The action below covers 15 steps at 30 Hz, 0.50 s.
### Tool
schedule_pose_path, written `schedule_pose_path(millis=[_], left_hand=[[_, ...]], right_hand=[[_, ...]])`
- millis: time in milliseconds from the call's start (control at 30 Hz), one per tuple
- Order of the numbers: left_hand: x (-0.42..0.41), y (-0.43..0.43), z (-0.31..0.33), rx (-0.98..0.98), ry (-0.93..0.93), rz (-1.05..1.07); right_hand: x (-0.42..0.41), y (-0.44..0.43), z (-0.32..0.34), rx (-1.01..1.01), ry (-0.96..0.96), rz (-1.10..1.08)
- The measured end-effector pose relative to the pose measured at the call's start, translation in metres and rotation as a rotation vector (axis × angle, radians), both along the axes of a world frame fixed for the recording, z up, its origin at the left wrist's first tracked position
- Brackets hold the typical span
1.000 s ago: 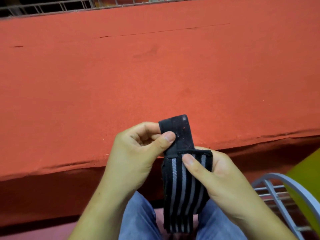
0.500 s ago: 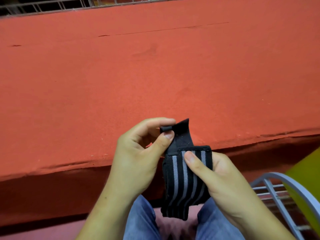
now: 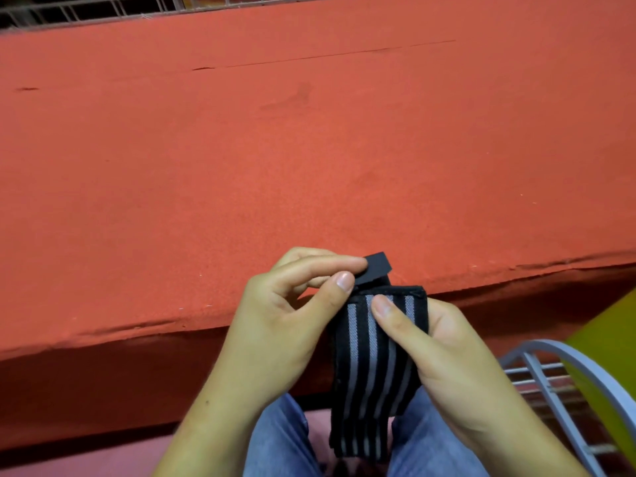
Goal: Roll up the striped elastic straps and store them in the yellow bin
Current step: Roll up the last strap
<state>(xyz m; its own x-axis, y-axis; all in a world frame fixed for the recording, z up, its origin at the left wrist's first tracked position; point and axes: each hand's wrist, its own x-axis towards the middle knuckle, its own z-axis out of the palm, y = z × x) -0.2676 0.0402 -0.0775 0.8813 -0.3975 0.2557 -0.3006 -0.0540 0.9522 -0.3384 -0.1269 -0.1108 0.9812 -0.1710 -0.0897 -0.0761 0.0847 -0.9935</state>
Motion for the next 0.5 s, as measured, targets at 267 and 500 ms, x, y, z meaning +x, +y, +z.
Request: schedule_pose_path(millis=[267,500], left_hand=[[-0.005,-0.003,-0.003,0.023,-0.005,0.023],[-0.005,-0.002,-0.007,0.068,0.102,-0.038]], right_hand=[[0.002,0.006,0.007,-0.039,-0.091,-0.031],[0.004,0.005,0.009,-0.074,-0.112,-0.073]])
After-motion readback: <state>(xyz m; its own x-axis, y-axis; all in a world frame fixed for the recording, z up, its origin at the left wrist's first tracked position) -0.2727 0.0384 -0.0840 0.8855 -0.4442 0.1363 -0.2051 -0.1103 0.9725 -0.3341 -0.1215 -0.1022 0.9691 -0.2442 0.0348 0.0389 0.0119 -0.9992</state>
